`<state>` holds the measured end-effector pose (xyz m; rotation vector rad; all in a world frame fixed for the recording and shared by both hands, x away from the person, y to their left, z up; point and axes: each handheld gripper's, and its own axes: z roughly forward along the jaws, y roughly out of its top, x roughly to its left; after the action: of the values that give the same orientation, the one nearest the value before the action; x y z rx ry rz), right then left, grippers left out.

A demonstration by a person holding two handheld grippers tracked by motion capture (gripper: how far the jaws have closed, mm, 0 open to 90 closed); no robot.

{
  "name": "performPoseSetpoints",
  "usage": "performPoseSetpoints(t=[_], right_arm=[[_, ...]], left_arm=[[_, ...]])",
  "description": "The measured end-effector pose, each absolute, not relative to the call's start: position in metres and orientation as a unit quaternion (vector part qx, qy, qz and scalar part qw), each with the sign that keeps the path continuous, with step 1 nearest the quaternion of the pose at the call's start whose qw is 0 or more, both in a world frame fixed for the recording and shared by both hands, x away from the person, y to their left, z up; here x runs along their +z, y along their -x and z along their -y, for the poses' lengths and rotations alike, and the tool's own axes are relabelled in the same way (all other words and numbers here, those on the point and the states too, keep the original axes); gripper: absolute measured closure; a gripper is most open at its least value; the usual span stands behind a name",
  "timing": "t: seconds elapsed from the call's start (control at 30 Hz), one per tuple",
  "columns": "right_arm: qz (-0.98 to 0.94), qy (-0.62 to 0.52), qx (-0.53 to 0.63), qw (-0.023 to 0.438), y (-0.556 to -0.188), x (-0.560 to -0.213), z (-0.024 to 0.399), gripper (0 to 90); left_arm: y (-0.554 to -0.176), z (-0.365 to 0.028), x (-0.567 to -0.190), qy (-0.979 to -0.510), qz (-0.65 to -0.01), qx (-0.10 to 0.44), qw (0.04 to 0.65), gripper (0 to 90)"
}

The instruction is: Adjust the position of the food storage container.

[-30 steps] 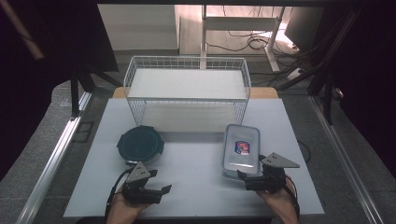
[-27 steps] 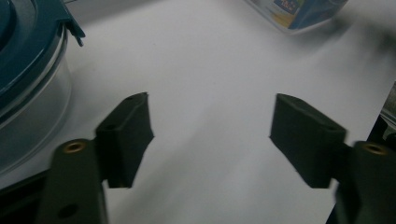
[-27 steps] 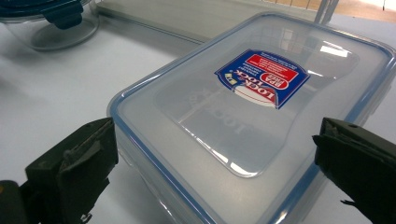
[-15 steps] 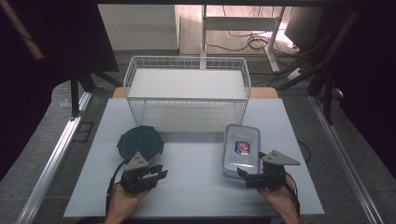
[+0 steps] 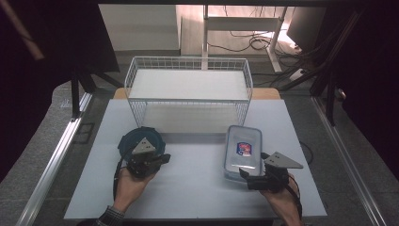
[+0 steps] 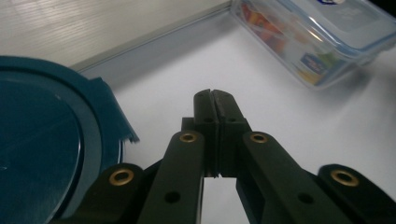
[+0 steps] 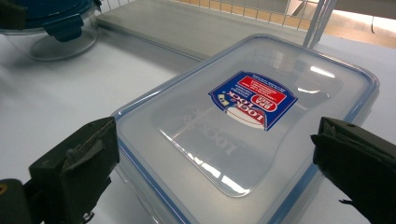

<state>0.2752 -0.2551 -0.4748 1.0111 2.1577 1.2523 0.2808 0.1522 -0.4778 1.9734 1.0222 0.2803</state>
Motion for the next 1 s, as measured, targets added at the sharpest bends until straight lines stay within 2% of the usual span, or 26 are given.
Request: performPoseSetpoints(t=[0.23,0.4,0.5,0.77,1.0], right_arm=[[-0.787,-0.355,0.448,0.233,-0.273,-0.474,0.255,2.0],[-0.797,-0.347,0.435,0.236,-0.273,-0.477,0.254,2.3],[-0.796,-0.347,0.437,0.237,-0.273,-0.476,0.254,2.3],[-0.797,-0.350,0.434,0.234,-0.271,-0.477,0.255,2.9],[-0.794,-0.361,0.432,0.231,-0.273,-0.478,0.258,3.3]], left_arm=[[-0.302,-0.141,-0.487,-0.789,-0.445,0.122,0.406,89.6],[-0.307,-0.146,-0.495,-0.779,-0.478,0.149,0.377,89.7],[-0.308,-0.151,-0.496,-0.771,-0.483,0.132,0.393,90.0],[-0.306,-0.154,-0.496,-0.773,-0.483,0.150,0.384,90.0],[-0.300,-0.176,-0.498,-0.757,-0.501,0.157,0.388,90.0]])
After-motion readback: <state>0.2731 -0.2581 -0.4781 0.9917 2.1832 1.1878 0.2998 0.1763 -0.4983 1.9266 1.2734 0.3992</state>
